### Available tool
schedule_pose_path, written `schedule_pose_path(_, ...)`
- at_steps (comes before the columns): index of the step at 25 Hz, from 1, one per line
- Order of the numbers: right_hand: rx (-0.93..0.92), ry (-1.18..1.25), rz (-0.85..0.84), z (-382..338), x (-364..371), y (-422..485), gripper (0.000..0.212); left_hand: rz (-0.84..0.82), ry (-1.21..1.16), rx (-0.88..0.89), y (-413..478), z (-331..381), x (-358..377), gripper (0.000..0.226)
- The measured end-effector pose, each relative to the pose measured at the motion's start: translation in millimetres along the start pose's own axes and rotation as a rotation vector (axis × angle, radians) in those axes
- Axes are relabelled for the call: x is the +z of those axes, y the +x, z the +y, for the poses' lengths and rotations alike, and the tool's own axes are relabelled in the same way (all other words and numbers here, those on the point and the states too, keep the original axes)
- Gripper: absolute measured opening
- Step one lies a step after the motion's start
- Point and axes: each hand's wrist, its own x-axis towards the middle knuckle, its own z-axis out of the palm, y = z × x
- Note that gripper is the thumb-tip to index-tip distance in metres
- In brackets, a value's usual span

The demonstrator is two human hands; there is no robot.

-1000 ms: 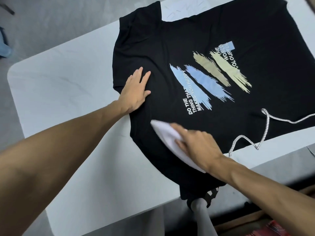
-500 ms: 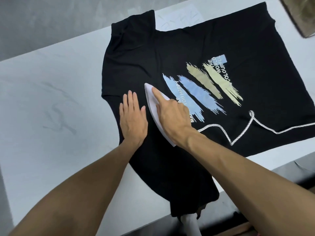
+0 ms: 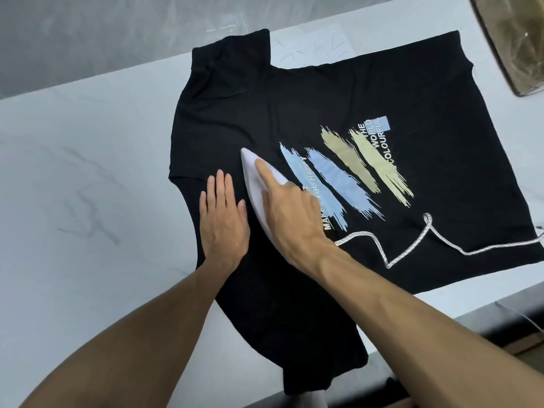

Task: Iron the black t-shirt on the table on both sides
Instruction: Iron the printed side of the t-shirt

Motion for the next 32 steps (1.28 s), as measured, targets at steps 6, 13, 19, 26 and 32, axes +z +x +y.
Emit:
schedule_pose_path(6, 0.022, -0.042, 0.019, 8, -3, 14, 0.065, 0.012, -0.02, -0.003, 0, -2, 0, 0.055)
schedule_pose_path(13, 0.178, 0.067, 0.073, 75, -23, 17, 0.058, 0.02, -0.019, -0.039, -1, 5, -6, 0.055)
schedule_pose_path(19, 0.018, 0.092, 0.041, 60, -23, 24, 0.052, 0.054, -0.115, 0.013, 27, 54, -10, 0.053)
schedule_pose_path(26, 0.097, -0.018, 0.072, 71, -31, 39, 0.059, 0.002, 0.035, 0.009, 36, 52, 5, 0.061)
schedule_pose_path(32, 0.245, 0.044, 0.108, 144, -58, 51, 0.052, -0.026, 0.032, -0.007, 38, 53, 3, 0.062)
